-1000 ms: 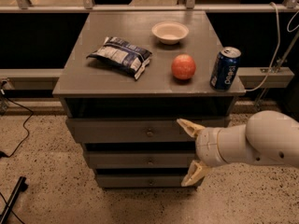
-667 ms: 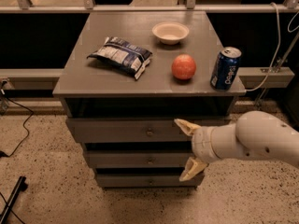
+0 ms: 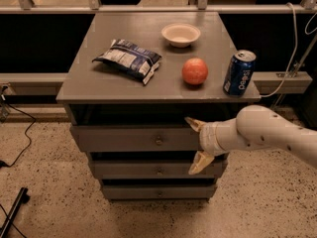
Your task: Open top drawer
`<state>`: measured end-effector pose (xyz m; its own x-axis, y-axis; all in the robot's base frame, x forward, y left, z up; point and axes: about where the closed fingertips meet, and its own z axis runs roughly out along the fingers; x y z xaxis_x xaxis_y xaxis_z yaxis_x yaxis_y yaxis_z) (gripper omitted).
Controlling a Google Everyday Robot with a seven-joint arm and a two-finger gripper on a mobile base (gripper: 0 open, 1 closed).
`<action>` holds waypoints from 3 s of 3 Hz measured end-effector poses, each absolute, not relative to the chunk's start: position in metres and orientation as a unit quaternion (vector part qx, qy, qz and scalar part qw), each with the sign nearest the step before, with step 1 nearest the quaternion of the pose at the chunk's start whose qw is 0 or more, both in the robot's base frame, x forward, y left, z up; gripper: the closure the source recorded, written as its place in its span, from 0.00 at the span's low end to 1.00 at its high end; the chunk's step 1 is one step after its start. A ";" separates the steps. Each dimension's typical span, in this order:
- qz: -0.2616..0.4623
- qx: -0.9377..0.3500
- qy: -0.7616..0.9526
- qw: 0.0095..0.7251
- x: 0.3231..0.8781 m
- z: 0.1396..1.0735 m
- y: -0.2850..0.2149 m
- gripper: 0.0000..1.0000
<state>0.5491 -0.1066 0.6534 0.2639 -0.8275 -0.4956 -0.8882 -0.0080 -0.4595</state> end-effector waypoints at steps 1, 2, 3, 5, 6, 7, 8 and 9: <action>0.034 -0.706 0.605 0.367 0.575 0.657 -0.107 0.00; 0.026 -0.703 0.612 0.361 0.589 0.656 -0.108 0.15; 0.027 -0.700 0.621 0.350 0.589 0.650 -0.110 0.38; 0.052 -0.690 0.627 0.359 0.549 0.659 -0.115 0.84; 0.071 -0.687 0.621 0.370 0.521 0.675 -0.116 1.00; 0.071 -0.687 0.621 0.370 0.521 0.676 -0.116 0.93; 0.086 -0.693 0.610 0.374 0.481 0.705 -0.115 0.75; 0.090 -0.692 0.612 0.373 0.469 0.713 -0.119 0.52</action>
Offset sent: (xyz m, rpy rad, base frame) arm 0.0574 -0.0070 0.0017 -0.0391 -0.0097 -0.0668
